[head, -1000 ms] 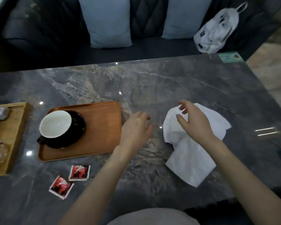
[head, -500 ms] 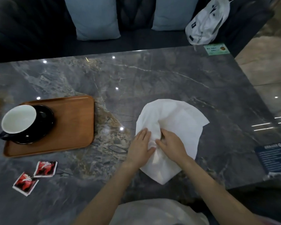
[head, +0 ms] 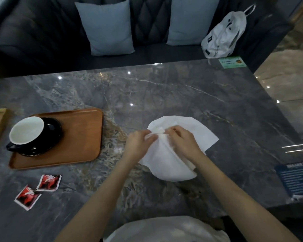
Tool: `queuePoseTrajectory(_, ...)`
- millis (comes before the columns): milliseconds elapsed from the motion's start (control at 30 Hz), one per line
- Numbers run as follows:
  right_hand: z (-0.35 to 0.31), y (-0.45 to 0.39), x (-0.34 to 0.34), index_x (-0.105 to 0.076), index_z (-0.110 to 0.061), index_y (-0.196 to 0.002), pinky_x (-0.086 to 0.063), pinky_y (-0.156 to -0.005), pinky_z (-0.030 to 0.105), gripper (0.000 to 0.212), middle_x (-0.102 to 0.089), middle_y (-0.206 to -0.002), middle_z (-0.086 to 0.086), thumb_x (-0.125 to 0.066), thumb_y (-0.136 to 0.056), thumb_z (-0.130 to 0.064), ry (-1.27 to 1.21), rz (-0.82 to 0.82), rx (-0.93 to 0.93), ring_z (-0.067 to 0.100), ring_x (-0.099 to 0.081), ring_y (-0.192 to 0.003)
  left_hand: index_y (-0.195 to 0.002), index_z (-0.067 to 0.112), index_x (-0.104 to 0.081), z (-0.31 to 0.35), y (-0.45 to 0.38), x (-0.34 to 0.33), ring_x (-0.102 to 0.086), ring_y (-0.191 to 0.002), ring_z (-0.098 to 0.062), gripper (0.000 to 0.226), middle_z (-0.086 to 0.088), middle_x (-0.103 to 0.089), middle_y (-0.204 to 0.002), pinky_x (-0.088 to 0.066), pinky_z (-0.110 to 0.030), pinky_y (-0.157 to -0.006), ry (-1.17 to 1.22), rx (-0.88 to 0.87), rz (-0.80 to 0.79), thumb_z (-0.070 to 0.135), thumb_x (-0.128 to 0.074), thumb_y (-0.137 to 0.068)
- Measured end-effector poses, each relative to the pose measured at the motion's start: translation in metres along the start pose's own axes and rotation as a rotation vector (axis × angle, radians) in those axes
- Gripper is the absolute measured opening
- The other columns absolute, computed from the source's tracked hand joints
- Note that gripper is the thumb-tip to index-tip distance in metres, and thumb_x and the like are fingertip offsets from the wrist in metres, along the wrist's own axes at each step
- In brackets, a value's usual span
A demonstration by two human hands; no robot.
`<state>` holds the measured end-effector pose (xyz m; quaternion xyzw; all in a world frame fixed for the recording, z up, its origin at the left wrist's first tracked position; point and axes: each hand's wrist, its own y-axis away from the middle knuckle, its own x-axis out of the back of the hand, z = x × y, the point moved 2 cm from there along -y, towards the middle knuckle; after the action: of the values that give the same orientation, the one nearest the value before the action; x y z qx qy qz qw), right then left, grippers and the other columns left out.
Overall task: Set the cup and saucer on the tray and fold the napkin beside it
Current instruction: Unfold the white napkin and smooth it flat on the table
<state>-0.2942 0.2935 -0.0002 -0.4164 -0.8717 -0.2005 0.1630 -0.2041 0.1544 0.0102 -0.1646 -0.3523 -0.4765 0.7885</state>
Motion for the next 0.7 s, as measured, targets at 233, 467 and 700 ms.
queuePoseTrajectory(233,-0.054,0.02,0.018,-0.056,-0.029,-0.111,-0.04,-0.07,0.0,0.024,-0.058,-0.107,-0.021,-0.055,-0.089,-0.036,-0.228,-0.007,0.211,-0.017,-0.053,-0.089,-0.07,-0.004,-0.063,0.031,-0.014,0.067,-0.049,-0.06,-0.016,0.037,-0.017,-0.06,-0.063,-0.034,-0.027,-0.055,0.147,-0.001,0.099,0.032,-0.064,-0.081)
queuePoseTrajectory(467,-0.096,0.048,0.019,-0.04,-0.048,-0.123,-0.042,-0.091,0.025,0.063,-0.049,-0.122,-0.03,-0.055,-0.065,-0.069,0.073,-0.109,0.384,-0.005,-0.049,-0.112,-0.049,0.019,-0.056,0.037,-0.012,0.097,-0.05,-0.054,-0.012,0.034,0.002,-0.054,-0.053,-0.041,-0.018,-0.05,0.375,0.147,0.18,0.027,-0.068,-0.079)
queuePoseTrajectory(700,-0.105,0.048,-0.008,-0.037,-0.024,-0.139,-0.03,-0.106,0.033,0.05,-0.042,-0.145,-0.001,-0.048,-0.092,-0.036,0.427,-0.098,0.568,0.015,-0.038,-0.131,-0.062,0.008,-0.062,0.036,-0.009,0.105,-0.054,-0.067,-0.02,0.023,-0.011,-0.059,-0.067,-0.044,-0.03,-0.063,0.564,0.259,0.241,0.021,-0.067,-0.081)
